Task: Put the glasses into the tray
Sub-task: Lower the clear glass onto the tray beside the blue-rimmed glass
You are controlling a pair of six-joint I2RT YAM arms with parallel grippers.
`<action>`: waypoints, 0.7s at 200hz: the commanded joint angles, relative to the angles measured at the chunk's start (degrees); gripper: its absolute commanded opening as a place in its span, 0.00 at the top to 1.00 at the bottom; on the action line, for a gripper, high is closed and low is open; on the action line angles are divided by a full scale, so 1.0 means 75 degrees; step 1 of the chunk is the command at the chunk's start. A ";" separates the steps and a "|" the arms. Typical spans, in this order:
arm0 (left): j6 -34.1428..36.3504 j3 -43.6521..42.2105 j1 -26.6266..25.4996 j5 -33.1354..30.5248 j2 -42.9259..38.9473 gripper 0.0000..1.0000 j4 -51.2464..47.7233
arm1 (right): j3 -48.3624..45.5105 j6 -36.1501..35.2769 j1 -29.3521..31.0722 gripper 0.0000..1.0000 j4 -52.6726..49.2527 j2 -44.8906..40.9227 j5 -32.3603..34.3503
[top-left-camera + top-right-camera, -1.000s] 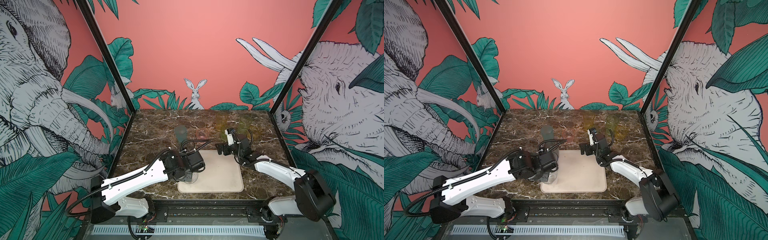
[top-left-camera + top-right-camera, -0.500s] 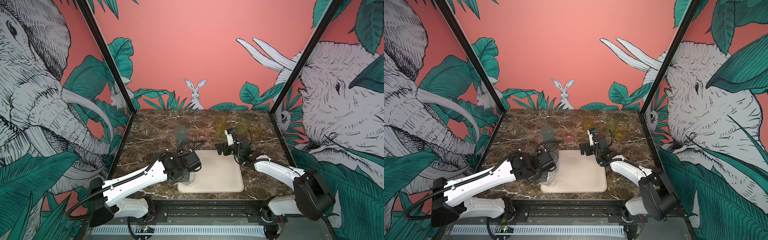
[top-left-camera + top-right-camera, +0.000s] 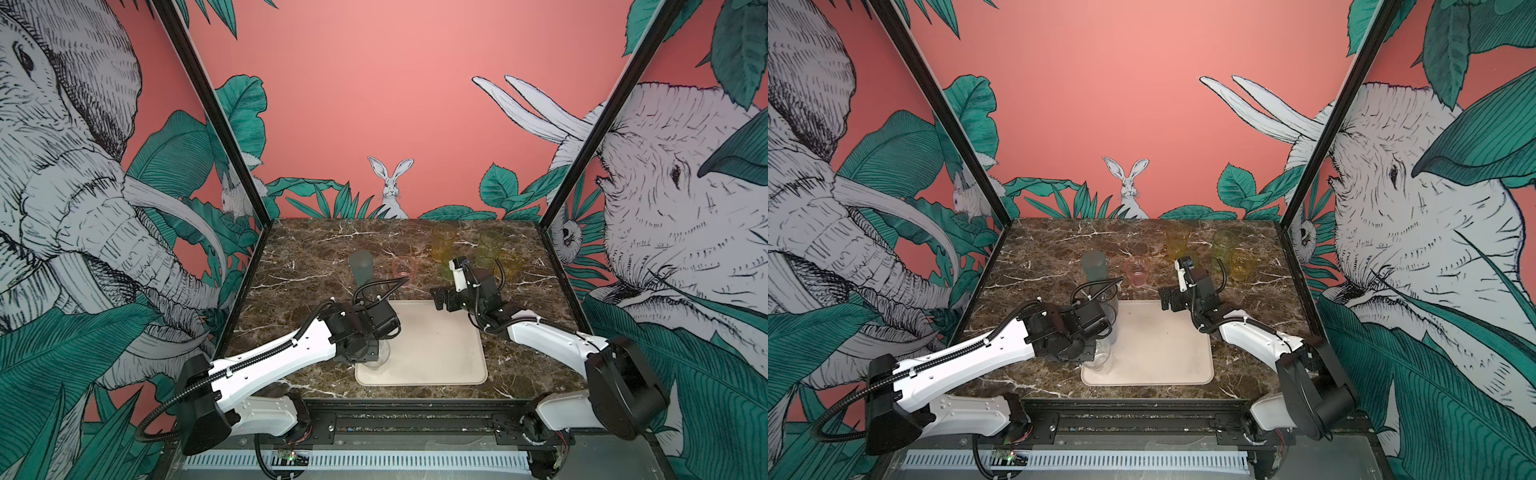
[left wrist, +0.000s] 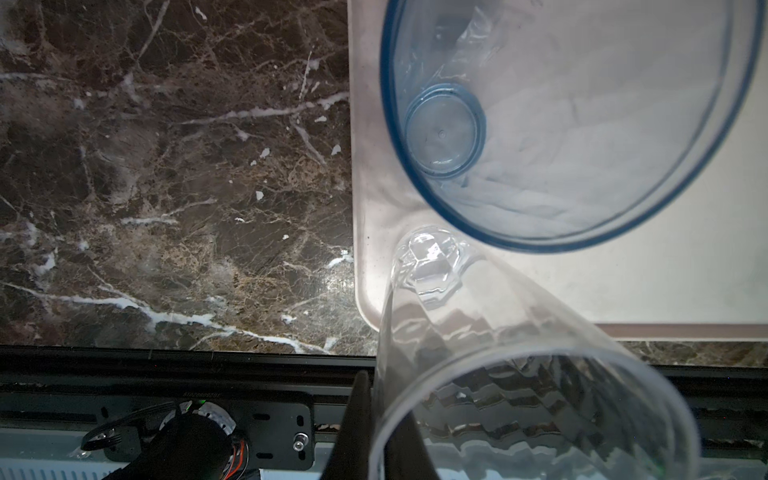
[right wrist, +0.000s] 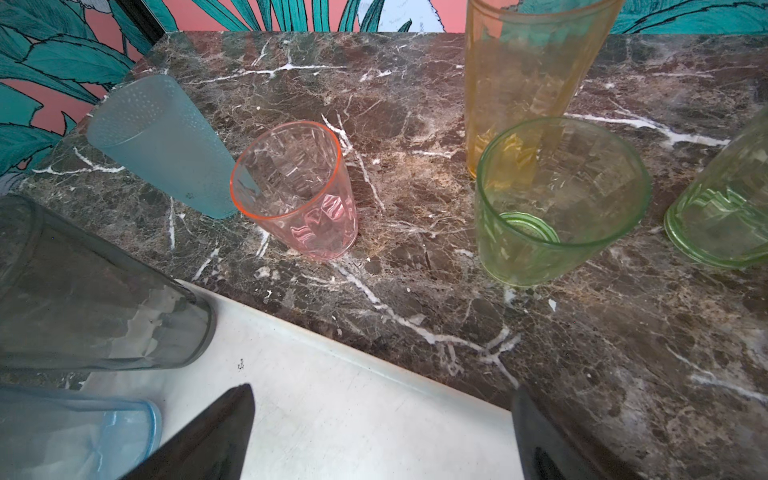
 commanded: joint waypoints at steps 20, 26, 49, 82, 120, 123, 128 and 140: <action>-0.0023 -0.0214 0.0078 0.0044 0.0022 1.00 0.0013 | 0.0134 -0.0051 0.0043 0.01 0.0108 0.0138 0.0027; -0.0022 -0.0241 0.0090 0.0053 0.0026 1.00 0.0047 | 0.0134 -0.0046 0.0049 0.01 0.0092 0.0135 0.0027; -0.0008 -0.0312 0.0126 0.0099 0.0020 1.00 0.0136 | 0.0146 -0.0040 0.0041 0.01 0.0089 0.0146 0.0027; 0.0004 -0.0363 0.0167 0.0087 0.0043 1.00 0.0214 | 0.0158 -0.0047 0.0049 0.01 0.0076 0.0164 0.0015; 0.0076 -0.0435 0.0220 0.0220 0.0119 1.00 0.0391 | 0.0169 -0.0038 0.0041 0.01 0.0075 0.0187 0.0005; 0.0079 -0.0427 0.0220 0.0215 0.0132 1.00 0.0392 | 0.0169 -0.0033 0.0041 0.01 0.0075 0.0181 0.0003; 0.0088 -0.0432 0.0229 0.0220 0.0141 1.00 0.0390 | 0.0170 -0.0038 0.0051 0.01 0.0075 0.0194 0.0013; 0.0083 -0.0409 0.0241 0.0211 0.0158 1.00 0.0371 | 0.0181 -0.0039 0.0045 0.01 0.0073 0.0209 0.0005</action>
